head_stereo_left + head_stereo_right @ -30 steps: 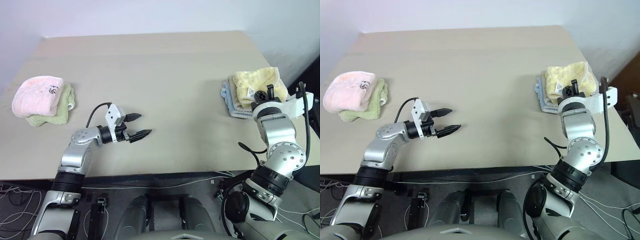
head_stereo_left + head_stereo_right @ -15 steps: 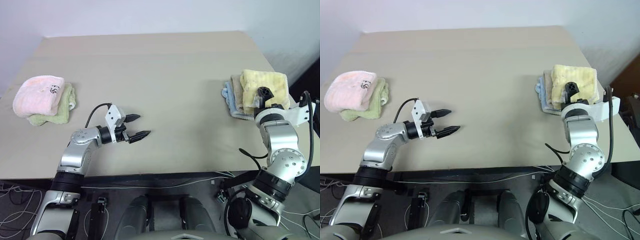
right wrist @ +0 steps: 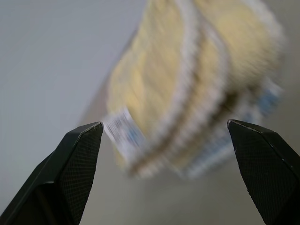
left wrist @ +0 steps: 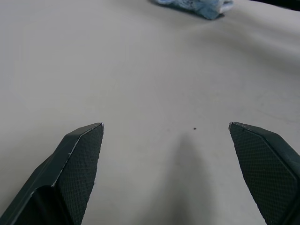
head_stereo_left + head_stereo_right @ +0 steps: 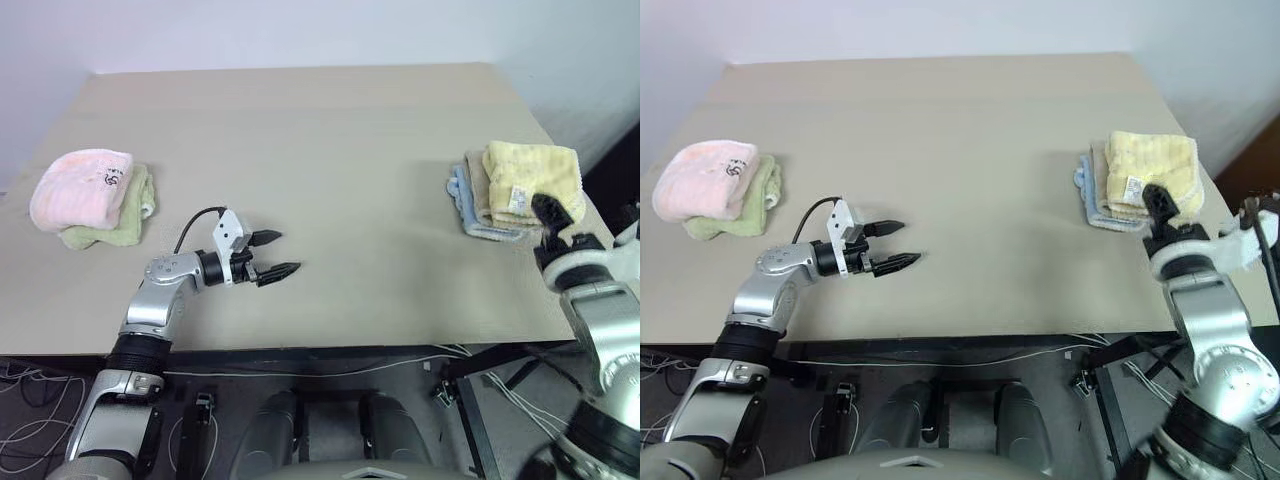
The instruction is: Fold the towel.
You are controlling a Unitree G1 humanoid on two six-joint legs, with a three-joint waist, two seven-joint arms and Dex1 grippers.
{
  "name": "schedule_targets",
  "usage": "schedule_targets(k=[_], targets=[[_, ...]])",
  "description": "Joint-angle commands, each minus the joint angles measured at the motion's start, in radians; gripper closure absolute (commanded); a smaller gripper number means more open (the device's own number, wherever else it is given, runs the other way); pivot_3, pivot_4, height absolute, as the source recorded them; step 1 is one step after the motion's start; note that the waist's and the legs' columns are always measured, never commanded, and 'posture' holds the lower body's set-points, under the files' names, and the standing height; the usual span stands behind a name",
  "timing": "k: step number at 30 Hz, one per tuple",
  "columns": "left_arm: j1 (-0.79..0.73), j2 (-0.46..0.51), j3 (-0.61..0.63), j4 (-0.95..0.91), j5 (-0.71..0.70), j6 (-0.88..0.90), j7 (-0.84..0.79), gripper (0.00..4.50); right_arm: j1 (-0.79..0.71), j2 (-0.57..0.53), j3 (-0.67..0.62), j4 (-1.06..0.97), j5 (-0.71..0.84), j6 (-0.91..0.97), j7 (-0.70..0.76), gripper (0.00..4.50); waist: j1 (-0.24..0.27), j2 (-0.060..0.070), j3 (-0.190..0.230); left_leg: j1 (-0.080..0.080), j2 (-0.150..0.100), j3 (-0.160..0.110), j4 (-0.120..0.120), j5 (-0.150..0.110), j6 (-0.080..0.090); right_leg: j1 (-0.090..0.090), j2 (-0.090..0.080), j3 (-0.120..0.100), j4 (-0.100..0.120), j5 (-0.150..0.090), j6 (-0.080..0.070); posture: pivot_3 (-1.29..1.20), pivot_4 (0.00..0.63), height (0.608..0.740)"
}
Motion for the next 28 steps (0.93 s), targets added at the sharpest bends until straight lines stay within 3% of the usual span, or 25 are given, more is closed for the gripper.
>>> schedule_targets(k=[1, 5, 11, 20, 28], targets=[[-0.007, 0.0, 0.01, -0.019, -0.009, -0.037, -0.02, 0.0, 0.052, -0.064, 0.033, -0.074, 0.022, 0.031, 0.119, 0.03, -0.008, 0.001, 0.0, 0.0, 0.0, 0.001, 0.0, 0.0, 0.0, 0.0, 0.0, 0.001, 0.0, 0.0, 0.0, 0.0, 0.15, 0.74], [0.007, -0.013, 0.041, -0.095, -0.076, 0.003, -0.033, 0.0, 0.121, -0.242, 0.179, -0.167, -0.142, 0.107, 0.362, 0.03, -0.008, 0.001, 0.0, 0.001, 0.001, 0.001, 0.001, 0.0, 0.0, 0.0, 0.0, 0.001, 0.0, -0.002, -0.003, 0.0, 0.15, 0.74], [0.054, 0.028, 0.064, -0.26, -0.177, 0.098, -0.072, 0.0, -0.012, -0.35, 0.372, -0.163, -0.407, 0.033, 0.612, 0.03, 0.0, 0.0, 0.0, 0.0, 0.002, 0.0, 0.002, 0.0, 0.0, 0.001, -0.001, 0.0, -0.002, -0.002, -0.004, 0.0, 0.15, 0.74], [0.11, 0.086, 0.146, -0.41, -0.269, 0.211, -0.012, 0.0, -0.156, -0.35, 0.631, -0.027, -0.827, -0.181, 0.897, 0.03, 0.001, -0.001, 0.0, -0.001, 0.001, 0.0, 0.002, 0.0, 0.0, 0.001, -0.001, -0.001, -0.003, -0.002, -0.003, 0.0, 0.15, 0.74], [0.206, 0.089, 0.185, -0.523, -0.296, 0.236, 0.072, 0.0, -0.238, -0.304, 0.651, 0.059, -0.885, -0.224, 1.054, 0.03, 0.001, -0.001, 0.0, 0.0, 0.001, 0.0, 0.002, 0.0, 0.0, 0.001, -0.001, -0.001, -0.003, -0.001, 0.0, 0.0, 0.15, 0.74]])
